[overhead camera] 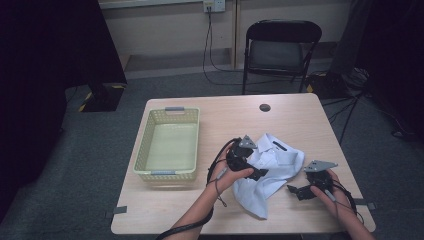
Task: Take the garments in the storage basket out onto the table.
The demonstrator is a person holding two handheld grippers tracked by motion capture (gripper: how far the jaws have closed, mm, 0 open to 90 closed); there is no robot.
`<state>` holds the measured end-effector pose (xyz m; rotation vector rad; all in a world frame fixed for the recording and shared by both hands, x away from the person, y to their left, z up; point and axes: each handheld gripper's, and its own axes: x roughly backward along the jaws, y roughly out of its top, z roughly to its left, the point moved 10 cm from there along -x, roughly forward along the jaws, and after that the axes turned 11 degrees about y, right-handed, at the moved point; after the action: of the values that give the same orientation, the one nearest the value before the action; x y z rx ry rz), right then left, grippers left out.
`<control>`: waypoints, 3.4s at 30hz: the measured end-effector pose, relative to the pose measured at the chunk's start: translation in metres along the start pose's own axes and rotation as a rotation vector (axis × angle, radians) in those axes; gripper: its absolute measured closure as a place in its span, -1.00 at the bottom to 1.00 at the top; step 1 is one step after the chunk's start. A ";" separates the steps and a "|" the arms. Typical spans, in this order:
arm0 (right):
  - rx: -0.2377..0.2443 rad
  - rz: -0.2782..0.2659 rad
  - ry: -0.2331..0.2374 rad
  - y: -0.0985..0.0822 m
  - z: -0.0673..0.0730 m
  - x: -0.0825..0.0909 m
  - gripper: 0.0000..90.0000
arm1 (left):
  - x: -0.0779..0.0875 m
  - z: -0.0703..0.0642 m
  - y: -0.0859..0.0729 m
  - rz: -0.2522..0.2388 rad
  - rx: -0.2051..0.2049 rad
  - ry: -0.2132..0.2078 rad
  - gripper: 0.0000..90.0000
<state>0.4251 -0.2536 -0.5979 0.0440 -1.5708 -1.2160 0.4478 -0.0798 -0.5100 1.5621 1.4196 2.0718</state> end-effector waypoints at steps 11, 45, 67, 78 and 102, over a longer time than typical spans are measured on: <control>0.000 0.000 0.000 0.000 0.000 0.000 -1.00 | 0.008 -0.004 -0.005 0.007 -0.009 -0.038 -0.94; 0.000 0.000 0.000 0.000 0.000 0.000 -1.00 | 0.027 -0.008 -0.031 0.048 -0.039 -0.097 -0.93; 0.000 0.000 0.000 0.000 0.000 0.000 -1.00 | 0.038 -0.004 -0.050 0.062 -0.032 -0.121 -0.93; 0.000 0.000 0.000 0.000 0.000 0.000 -1.00 | 0.043 0.000 -0.056 0.063 -0.022 -0.123 -0.93; 0.000 0.000 0.000 0.000 0.000 0.000 -1.00 | 0.060 0.009 -0.080 0.079 -0.009 -0.114 -0.93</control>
<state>0.4252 -0.2536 -0.5979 0.0439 -1.5708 -1.2163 0.3994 0.0049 -0.5323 1.7296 1.3280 1.9925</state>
